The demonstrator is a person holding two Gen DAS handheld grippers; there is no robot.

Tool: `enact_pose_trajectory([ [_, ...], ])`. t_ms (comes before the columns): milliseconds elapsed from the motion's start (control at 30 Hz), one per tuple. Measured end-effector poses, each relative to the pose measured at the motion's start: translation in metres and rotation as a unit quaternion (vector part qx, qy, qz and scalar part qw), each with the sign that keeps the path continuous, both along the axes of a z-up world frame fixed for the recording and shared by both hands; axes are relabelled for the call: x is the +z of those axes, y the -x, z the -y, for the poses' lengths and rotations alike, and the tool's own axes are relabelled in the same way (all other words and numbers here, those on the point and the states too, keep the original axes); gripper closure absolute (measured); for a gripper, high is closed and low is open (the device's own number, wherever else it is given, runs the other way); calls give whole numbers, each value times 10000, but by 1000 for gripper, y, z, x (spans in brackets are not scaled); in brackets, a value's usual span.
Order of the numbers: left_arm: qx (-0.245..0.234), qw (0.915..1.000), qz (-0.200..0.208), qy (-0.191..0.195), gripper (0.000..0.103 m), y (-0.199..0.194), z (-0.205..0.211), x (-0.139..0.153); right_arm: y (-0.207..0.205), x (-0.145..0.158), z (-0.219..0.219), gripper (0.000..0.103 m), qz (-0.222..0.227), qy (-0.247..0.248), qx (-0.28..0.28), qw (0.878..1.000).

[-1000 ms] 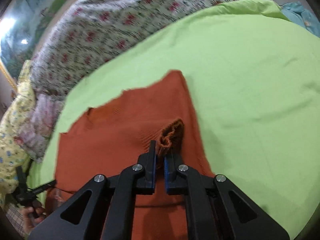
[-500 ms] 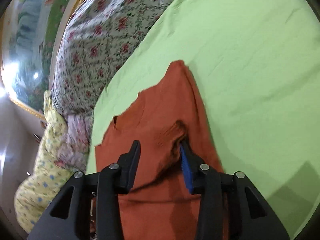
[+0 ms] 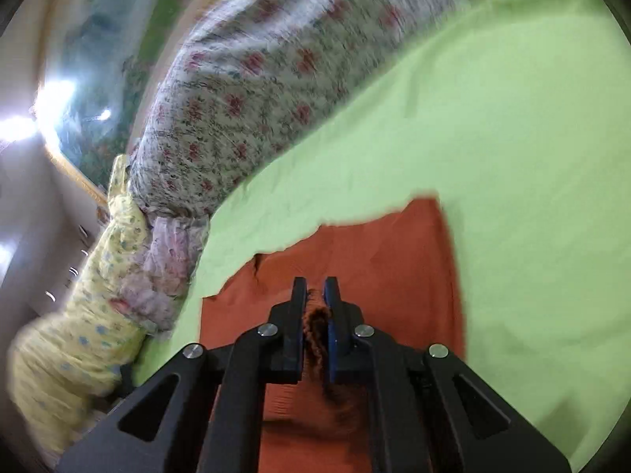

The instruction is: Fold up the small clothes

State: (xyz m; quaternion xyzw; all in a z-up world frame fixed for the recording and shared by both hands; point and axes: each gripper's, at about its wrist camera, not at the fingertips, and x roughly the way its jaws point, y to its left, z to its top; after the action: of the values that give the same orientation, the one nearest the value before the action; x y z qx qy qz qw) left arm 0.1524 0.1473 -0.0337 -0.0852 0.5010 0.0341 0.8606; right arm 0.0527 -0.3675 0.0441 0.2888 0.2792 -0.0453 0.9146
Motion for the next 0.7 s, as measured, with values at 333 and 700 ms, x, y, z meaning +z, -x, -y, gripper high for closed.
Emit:
enact_pose_trajectory([
  [333,-38,10000,31,43,43,12,-6,5,27,-13,-10,86,-1174,1248,-896,9811],
  [700,-116,9996,139,201,44,98,5,31,81,-1,-76,61,-782,991,-284,9916],
])
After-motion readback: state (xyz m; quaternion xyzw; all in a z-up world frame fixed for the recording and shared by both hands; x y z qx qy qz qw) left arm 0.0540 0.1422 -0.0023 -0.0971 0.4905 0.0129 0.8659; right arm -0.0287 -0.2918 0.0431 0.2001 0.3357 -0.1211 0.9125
